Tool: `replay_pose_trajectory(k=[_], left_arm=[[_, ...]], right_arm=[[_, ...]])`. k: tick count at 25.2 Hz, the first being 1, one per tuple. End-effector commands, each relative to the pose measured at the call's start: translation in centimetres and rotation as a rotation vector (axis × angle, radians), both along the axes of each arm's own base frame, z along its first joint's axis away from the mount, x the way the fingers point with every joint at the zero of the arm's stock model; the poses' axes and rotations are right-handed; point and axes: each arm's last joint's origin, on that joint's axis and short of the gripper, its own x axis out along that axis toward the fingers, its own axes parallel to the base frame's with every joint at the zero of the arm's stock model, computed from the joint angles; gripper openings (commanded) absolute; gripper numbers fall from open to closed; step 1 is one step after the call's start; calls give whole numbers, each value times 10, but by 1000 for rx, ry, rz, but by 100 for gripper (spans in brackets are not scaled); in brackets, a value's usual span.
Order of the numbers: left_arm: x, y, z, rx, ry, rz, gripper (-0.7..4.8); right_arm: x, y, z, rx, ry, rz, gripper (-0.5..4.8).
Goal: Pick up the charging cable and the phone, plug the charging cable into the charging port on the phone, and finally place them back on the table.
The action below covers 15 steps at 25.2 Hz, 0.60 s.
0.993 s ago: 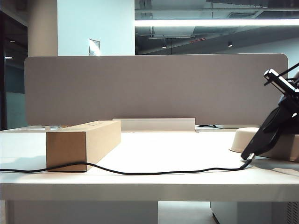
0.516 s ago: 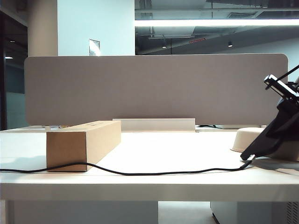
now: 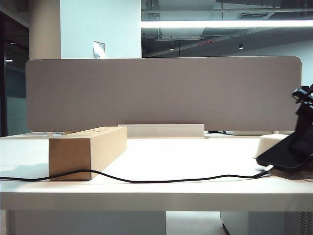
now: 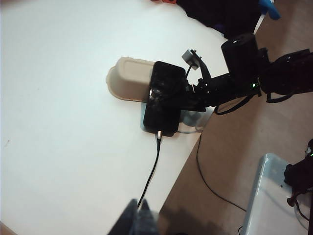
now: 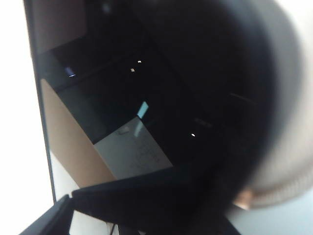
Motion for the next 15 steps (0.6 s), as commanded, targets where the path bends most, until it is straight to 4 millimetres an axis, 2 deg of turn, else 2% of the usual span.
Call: replay_pose_trajectory(k=[1,7,15], left_arm=[[-2,0,3,-5,-16,-5,-6],[-3,1,3,-5,-15,-5,-6],[-18,8,10,57,-63,36,-6]], right_arm=[[-11,-6,5,6,40,-5,379],[-22,-4,35,10,-72,23,379],[-48,-3,49,-118,-25,67,378]])
